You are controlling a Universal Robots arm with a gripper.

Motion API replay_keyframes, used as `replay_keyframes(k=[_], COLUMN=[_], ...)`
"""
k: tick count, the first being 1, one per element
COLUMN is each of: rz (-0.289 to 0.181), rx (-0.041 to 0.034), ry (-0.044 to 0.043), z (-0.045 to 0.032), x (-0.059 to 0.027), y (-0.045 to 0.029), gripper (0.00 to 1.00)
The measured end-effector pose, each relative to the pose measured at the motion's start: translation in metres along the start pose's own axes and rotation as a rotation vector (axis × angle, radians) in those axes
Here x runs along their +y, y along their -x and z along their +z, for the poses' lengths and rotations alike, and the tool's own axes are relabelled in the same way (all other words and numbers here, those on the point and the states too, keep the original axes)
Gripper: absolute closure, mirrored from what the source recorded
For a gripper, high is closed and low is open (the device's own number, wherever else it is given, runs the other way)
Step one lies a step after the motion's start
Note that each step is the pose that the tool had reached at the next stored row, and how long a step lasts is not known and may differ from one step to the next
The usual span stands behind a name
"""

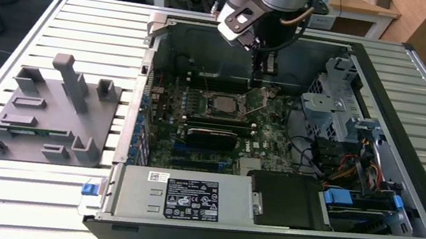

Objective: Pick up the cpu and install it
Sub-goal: 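Close the cpu cover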

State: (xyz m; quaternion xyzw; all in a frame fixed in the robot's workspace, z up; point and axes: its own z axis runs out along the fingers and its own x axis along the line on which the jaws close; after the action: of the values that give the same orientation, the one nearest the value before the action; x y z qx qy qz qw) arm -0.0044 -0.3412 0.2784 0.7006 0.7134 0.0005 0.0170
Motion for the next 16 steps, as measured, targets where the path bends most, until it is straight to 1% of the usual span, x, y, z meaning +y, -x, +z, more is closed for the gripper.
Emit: replay_keyframes(k=[6,10,16], rz=[0.000,0.000,-0.003], rx=[-0.0001,0.0001,0.0001], ry=[-0.0004,-0.0040,-0.0080], z=[0.0002,0.0005,0.0030], x=[0.0063,0.0156,0.0208], y=[0.0001,0.0002,-0.0001], gripper=[0.89,0.89,0.89])
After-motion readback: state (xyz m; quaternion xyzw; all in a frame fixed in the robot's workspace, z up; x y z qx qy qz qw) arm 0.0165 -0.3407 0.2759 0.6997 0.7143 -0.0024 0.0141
